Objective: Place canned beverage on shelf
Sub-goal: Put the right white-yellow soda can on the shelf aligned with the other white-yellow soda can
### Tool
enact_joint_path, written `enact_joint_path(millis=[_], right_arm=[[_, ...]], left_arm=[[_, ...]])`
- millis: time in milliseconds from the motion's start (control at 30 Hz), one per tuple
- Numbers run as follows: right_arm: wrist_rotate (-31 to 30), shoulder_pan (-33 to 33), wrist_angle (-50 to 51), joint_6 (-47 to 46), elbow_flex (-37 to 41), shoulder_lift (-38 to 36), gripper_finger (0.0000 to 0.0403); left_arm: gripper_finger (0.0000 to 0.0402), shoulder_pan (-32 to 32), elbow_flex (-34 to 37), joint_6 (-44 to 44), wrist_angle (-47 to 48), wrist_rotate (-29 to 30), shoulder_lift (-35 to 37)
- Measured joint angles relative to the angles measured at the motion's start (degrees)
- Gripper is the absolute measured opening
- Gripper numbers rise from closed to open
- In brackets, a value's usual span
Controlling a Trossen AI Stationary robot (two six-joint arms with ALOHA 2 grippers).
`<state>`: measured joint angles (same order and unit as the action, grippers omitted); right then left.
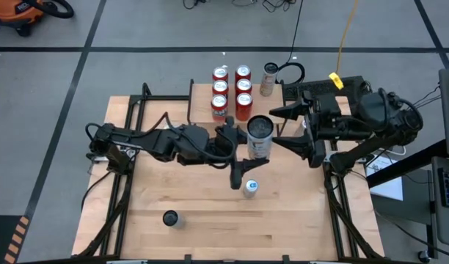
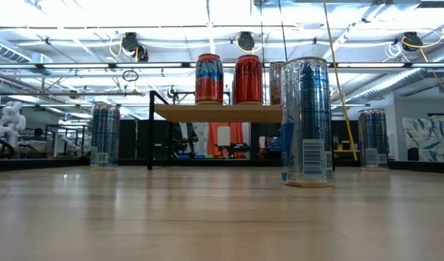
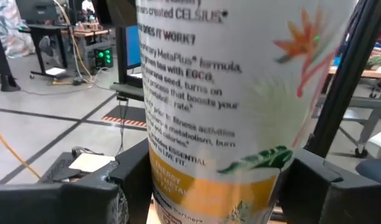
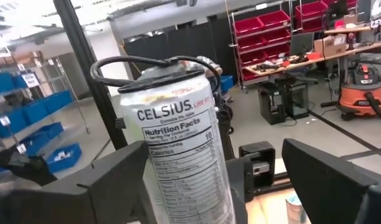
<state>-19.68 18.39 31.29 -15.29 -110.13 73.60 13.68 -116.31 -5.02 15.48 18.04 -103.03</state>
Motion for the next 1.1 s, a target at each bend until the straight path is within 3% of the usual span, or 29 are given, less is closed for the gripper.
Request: enact_joint_path(millis=[533, 633, 1100], right_arm=[[0.4, 0.0, 8.1, 0.4, 0.0, -3.0, 0.0354], [3.1, 0.0, 8.8, 0.8, 0.0, -3.5, 0.0354], [3.2, 0.0, 12.9, 1.7, 0.1, 0.3, 0.0354]], left_arm=[[0.0258, -0.9, 0.1, -0.5, -0.1, 1.6, -2.7], [0.0258, -1.0, 0.1, -1.9, 2.5, 1.7, -2.8], [0.0258, -1.7, 0.1, -5.2, 4.8, 1.1, -4.9]])
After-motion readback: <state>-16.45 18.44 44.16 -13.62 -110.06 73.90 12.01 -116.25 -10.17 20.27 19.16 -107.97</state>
